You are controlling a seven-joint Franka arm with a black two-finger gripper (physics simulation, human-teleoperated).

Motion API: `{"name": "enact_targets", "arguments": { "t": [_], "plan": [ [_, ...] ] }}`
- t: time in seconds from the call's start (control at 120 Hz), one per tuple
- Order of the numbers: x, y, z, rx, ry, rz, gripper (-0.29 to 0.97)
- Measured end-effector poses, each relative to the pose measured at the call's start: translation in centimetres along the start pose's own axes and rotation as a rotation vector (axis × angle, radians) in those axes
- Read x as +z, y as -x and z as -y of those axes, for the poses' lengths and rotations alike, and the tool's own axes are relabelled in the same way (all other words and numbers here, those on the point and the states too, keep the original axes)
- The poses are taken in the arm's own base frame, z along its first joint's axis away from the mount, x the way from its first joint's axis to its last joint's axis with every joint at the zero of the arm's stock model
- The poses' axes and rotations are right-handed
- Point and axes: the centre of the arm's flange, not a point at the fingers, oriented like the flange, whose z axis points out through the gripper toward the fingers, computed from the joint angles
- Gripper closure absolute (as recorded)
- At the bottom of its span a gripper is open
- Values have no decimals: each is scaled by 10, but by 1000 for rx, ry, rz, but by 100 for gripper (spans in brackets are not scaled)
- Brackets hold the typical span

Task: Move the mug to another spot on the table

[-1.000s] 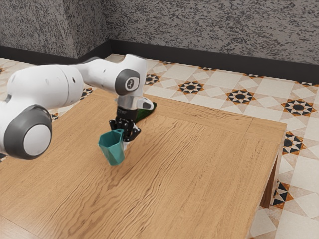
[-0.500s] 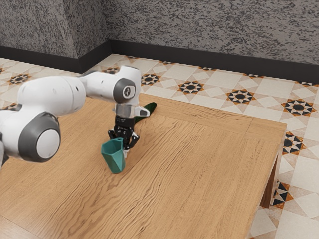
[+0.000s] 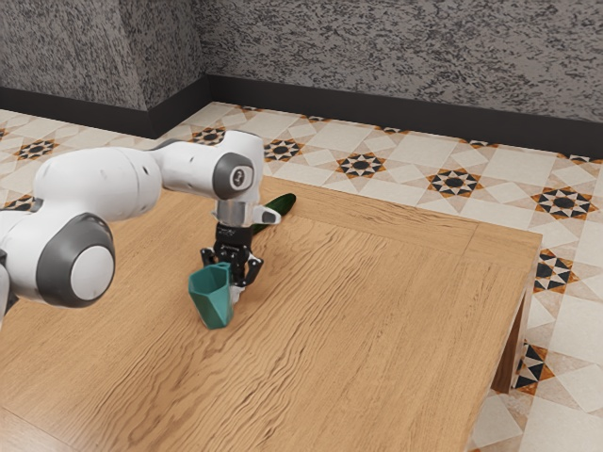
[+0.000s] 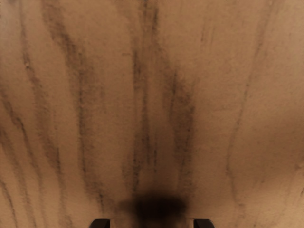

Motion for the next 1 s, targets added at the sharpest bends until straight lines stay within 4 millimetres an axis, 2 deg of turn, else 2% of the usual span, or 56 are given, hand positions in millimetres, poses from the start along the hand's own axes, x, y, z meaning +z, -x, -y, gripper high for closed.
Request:
{"name": "enact_targets", "arguments": {
  "t": [0.15, 0.333, 0.433, 0.517, 0.567, 0.608, 0.692, 0.742, 0.842, 1.0],
  "plan": [
    [0, -1, 1, -3, 11, -3, 26],
    [-17, 2, -1, 1, 19, -38, 11],
    [-45, 10, -1, 15, 39, -85, 7],
    [-79, 26, -2, 32, 45, -138, 5],
    [-112, 45, -7, 48, 55, -187, 4],
    [-138, 70, -14, 66, 61, -217, 3],
    [-170, 124, -22, 98, 77, -247, 2],
    [-183, 157, -25, 126, 81, -257, 2],
    [-203, 206, -30, 209, 72, -294, 1],
    [-226, 265, -37, 360, 9, -364, 0]
  ]
}}
